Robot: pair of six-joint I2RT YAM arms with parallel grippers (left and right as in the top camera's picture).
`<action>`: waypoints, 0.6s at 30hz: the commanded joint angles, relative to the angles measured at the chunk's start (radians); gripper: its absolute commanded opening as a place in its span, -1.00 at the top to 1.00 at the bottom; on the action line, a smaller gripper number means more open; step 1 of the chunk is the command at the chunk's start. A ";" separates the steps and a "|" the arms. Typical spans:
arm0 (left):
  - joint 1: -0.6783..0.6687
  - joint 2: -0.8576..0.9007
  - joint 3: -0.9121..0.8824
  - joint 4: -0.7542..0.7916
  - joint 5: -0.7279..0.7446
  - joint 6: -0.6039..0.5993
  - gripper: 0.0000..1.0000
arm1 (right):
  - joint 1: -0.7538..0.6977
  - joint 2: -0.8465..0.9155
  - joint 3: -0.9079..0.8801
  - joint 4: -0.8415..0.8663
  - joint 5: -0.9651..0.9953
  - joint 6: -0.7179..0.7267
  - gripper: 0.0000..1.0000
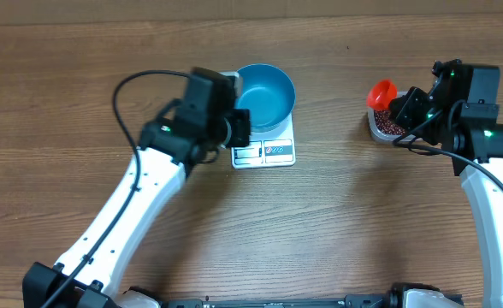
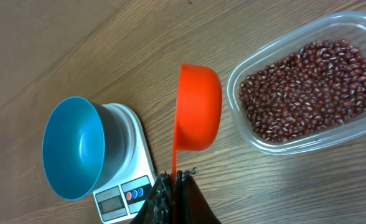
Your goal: Scoop item into bowl and weigh 150g on scale
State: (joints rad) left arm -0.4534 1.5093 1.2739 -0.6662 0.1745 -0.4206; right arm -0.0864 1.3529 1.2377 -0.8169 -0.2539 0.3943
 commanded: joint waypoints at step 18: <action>-0.208 0.023 -0.346 0.500 -0.306 -0.020 0.92 | -0.007 -0.023 0.032 -0.001 0.003 -0.033 0.93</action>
State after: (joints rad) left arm -0.6579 1.5112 0.9592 -0.2035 -0.0944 -0.4629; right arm -0.0902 1.3529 1.2381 -0.8234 -0.2546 0.3687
